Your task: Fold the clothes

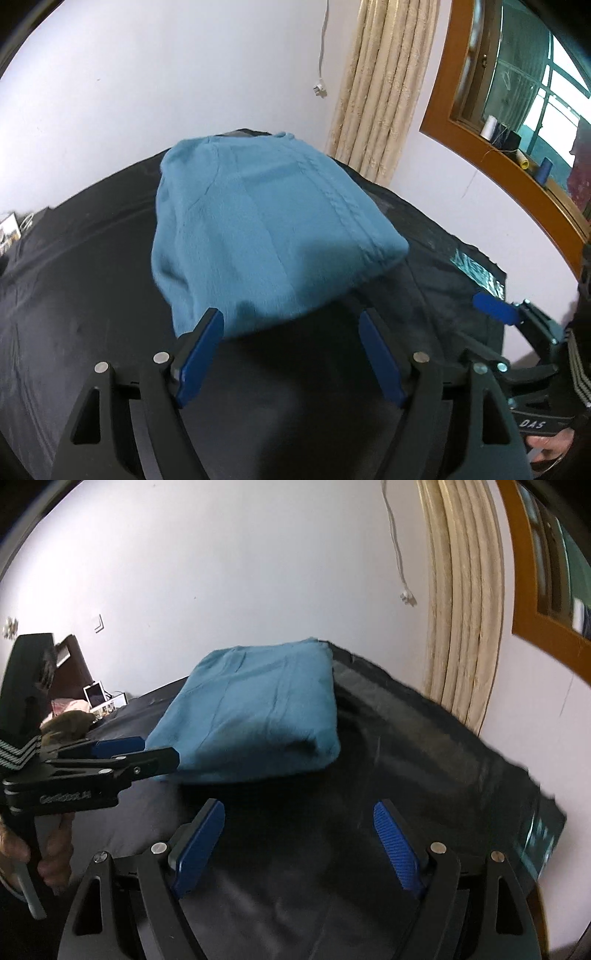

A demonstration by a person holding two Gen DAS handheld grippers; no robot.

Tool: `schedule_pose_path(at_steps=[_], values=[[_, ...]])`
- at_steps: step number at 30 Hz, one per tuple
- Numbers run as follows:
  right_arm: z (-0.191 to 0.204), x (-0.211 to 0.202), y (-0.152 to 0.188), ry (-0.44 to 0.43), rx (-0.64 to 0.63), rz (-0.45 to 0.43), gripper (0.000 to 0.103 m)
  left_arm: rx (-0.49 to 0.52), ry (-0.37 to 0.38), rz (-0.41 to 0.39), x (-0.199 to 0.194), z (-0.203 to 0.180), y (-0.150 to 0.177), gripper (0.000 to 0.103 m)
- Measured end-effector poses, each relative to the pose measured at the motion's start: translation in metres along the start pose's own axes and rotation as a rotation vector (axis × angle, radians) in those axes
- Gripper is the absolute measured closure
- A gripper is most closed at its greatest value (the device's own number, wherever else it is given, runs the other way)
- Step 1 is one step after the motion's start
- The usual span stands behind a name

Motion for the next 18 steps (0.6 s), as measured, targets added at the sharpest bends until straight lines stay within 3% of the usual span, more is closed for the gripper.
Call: schedule_pose_path(at_steps=[7, 18], values=[[0.015, -0.029, 0.021, 0.003, 0.045, -0.013, 0.018, -0.035, 0.021, -0.016, -0.026, -0.001, 0.007, 0.023], [0.019, -0.059, 0.014, 0.030, 0.143, -0.091, 0.018, -0.050, 0.012, -0.074, -0.054, 0.007, -0.004, 0.023]])
Point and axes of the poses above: each gripper's, at about its wrist camera, not at the fingertips, and x roughly the way its jaws point, z to its left, y to its underside, the point moved 10 cm from there along x, roughly the way its jaws point, and after that the axes turned 9 degrees about -y, right-handed, at the moved point
